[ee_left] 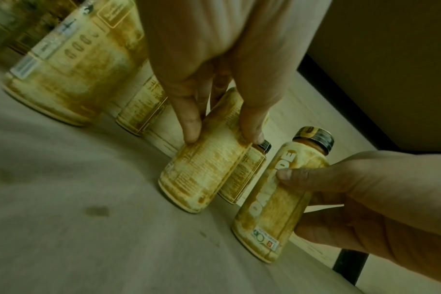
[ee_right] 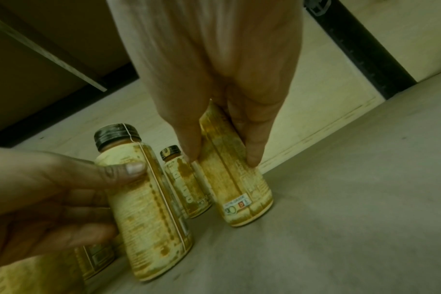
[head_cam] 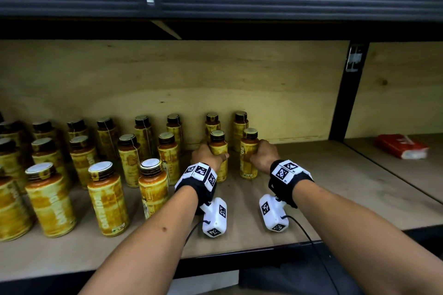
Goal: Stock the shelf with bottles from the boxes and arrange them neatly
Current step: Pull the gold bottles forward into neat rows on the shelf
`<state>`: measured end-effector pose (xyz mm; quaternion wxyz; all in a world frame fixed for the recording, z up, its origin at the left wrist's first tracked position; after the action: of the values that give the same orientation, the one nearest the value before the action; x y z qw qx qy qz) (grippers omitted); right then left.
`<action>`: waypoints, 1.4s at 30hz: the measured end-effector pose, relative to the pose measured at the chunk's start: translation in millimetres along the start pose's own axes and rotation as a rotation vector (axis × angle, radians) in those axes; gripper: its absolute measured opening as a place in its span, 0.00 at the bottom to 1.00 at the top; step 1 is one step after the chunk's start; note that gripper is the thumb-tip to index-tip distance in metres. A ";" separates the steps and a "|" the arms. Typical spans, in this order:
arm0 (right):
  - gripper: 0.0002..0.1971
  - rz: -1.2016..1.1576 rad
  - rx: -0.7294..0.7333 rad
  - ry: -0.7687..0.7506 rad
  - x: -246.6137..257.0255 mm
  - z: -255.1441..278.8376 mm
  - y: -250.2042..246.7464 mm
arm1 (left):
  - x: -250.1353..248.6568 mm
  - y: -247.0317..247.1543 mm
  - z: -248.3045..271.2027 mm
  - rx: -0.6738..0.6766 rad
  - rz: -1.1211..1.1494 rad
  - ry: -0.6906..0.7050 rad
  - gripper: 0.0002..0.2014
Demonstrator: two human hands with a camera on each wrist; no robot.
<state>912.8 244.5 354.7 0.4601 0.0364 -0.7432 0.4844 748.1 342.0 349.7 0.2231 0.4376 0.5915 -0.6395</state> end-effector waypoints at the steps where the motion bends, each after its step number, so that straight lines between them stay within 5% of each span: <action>1: 0.24 -0.003 -0.003 0.001 -0.4 -0.1 -0.4 | -0.6 0.4 0.7 0.002 -0.006 0.001 0.30; 11: 0.25 -0.030 -0.004 0.022 -1.7 1.3 -0.3 | -6.0 -1.7 3.4 0.007 -0.060 -0.011 0.28; 17: 0.35 -0.249 -0.019 0.109 -1.7 29.4 -14.8 | -12.5 -16.9 36.5 0.012 0.009 0.001 0.30; 20: 0.24 -0.437 -0.111 0.068 -1.1 59.6 -19.4 | -4.4 -34.5 73.8 0.079 0.217 0.091 0.32; 23: 0.21 -0.700 -0.028 0.116 -0.1 101.1 11.0 | 22.4 -67.2 120.1 0.169 0.403 0.142 0.18; 26: 0.15 -0.803 0.078 0.134 11.0 144.8 52.0 | 70.0 -121.1 152.6 0.083 0.549 0.142 0.02; 31: 0.23 -0.737 0.098 0.095 45.6 185.1 125.9 | 181.5 -199.3 144.8 -0.259 0.455 -0.002 0.09; 35: 0.37 -0.472 0.098 -0.047 84.4 191.5 152.5 | 211.2 -200.5 116.1 -0.171 0.218 -0.086 0.27; 38: 0.32 -0.394 0.071 -0.062 94.6 184.0 163.1 | 202.2 -195.7 101.0 -0.129 0.028 -0.073 0.46; 42: 0.29 -0.313 0.018 -0.065 89.8 173.4 172.0 | 195.2 -185.3 94.6 -0.108 -0.161 -0.040 0.45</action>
<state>662.9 239.8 282.5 0.5053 0.1717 -0.7387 0.4117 470.4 334.4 285.2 0.2059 0.3632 0.6537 -0.6312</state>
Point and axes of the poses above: each hand's wrist, its own z-axis away from the middle knuckle, its own y-axis out of the palm, x = y × z, the point moved 7 cm from there along -z, towards the middle knuckle, and after that the axes turned 1 degree about -y, right-handed, at the moved point
